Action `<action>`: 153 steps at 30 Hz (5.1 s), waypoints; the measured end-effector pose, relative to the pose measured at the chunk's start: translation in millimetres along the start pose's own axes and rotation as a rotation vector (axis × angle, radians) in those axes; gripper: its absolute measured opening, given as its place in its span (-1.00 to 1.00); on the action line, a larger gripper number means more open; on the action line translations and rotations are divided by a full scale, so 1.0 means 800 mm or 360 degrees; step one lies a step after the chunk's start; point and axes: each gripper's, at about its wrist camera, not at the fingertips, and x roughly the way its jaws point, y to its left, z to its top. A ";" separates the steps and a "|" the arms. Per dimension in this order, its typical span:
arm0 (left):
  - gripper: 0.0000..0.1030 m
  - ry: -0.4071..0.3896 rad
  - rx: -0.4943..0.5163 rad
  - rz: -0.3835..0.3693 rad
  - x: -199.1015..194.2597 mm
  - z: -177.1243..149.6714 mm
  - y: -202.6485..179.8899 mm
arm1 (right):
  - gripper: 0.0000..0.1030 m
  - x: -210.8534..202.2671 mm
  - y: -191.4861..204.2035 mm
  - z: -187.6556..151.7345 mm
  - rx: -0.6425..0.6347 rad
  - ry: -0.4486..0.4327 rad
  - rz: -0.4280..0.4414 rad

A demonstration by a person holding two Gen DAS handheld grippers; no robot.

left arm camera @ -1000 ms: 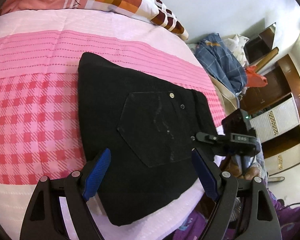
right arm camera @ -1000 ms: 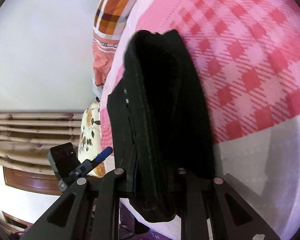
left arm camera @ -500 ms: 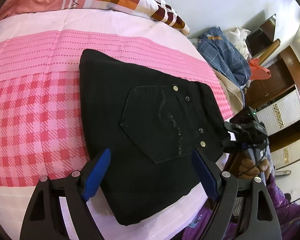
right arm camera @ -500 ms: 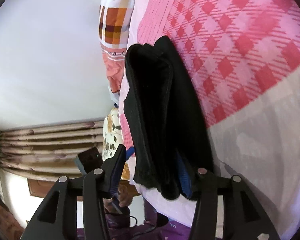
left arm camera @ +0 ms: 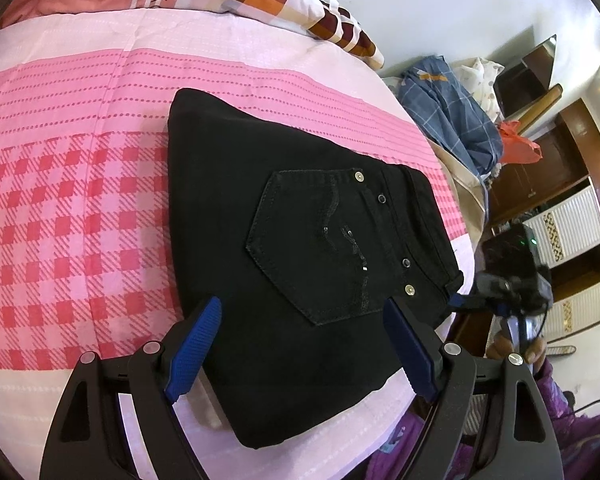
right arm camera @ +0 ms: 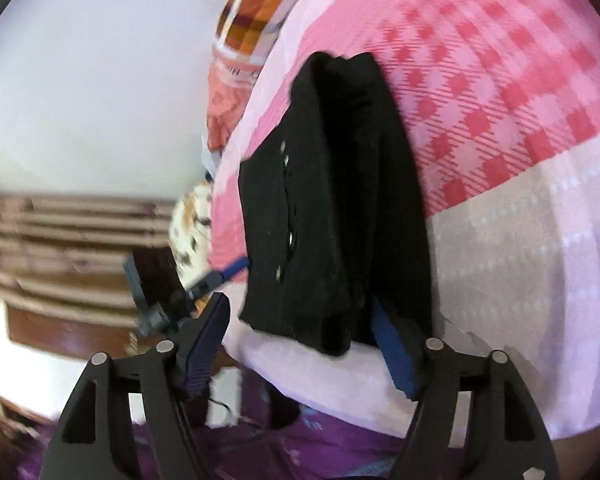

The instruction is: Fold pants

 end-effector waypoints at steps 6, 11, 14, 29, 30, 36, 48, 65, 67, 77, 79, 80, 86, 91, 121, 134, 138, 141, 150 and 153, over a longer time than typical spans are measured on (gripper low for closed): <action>0.61 0.0000 0.0006 0.0004 0.000 0.000 -0.001 | 0.44 0.012 0.027 -0.010 -0.0242 0.0057 -0.0153; 0.61 0.0009 0.0006 0.0004 0.002 -0.001 -0.002 | 0.43 0.015 0.034 -0.020 -0.0346 0.0092 -0.0186; 0.61 0.0019 0.0007 0.0018 0.006 -0.001 -0.004 | 0.17 0.020 0.047 -0.034 -0.0506 0.0082 -0.0317; 0.61 0.0039 0.0031 0.0069 0.030 0.000 -0.012 | -0.81 -0.001 0.043 -0.030 -0.0475 -0.0047 -0.0612; 0.61 0.0036 0.0035 0.0077 0.031 -0.001 -0.014 | -0.81 -0.003 0.039 -0.030 -0.0440 -0.0056 -0.0569; 0.61 0.0039 0.0054 0.0103 0.032 -0.003 -0.012 | -0.81 -0.012 0.029 -0.031 -0.0337 -0.0115 -0.0455; 0.61 0.0040 0.0046 0.0081 0.027 -0.009 0.003 | -0.81 -0.032 -0.006 -0.024 -0.0143 -0.0152 -0.0327; 0.61 0.0015 0.0004 0.0041 0.020 -0.012 0.013 | -0.61 -0.022 0.044 0.010 -0.0269 -0.0353 -0.0041; 0.61 0.0007 0.0005 0.0032 0.018 -0.014 0.015 | -0.74 0.006 0.022 0.004 -0.0198 -0.0245 -0.0148; 0.62 -0.0129 0.0076 0.0245 -0.014 -0.018 0.019 | -0.53 -0.003 0.060 0.005 -0.0284 -0.0283 -0.0048; 0.62 -0.0140 0.0125 0.0317 -0.016 -0.013 0.016 | -0.11 0.005 0.075 0.013 -0.0345 -0.0288 -0.0043; 0.62 -0.0146 0.0157 0.0379 -0.016 -0.012 0.013 | -0.02 0.011 0.083 0.017 -0.0363 -0.0282 -0.0037; 0.62 -0.0171 0.0340 0.0641 -0.009 -0.002 -0.006 | 0.08 0.036 0.096 0.038 -0.0357 -0.0291 -0.0070; 0.62 -0.0211 0.0399 0.0753 -0.001 0.006 -0.017 | 0.08 0.050 0.106 0.034 -0.0393 -0.0338 -0.0205; 0.86 -0.0345 0.0495 0.1013 0.020 0.029 -0.046 | 0.53 -0.008 0.073 0.036 -0.0367 -0.0545 -0.0645; 0.86 -0.0324 0.0476 0.1033 0.024 0.030 -0.041 | 0.68 -0.020 0.052 0.041 -0.0278 -0.0540 -0.0707; 0.86 -0.0308 0.0453 0.1030 0.027 0.031 -0.034 | 0.74 -0.017 0.047 0.041 -0.0280 -0.0518 -0.0756; 0.86 -0.0289 0.0426 0.1023 0.030 0.031 -0.028 | 0.77 -0.012 0.040 0.043 -0.0266 -0.0481 -0.0766; 0.86 -0.0210 0.0367 0.0983 0.039 0.034 -0.005 | 0.78 0.015 0.029 0.044 -0.0262 -0.0341 -0.0744; 0.88 -0.0209 0.0346 0.0957 0.039 0.034 -0.001 | 0.78 0.018 0.032 0.044 -0.0288 -0.0329 -0.0750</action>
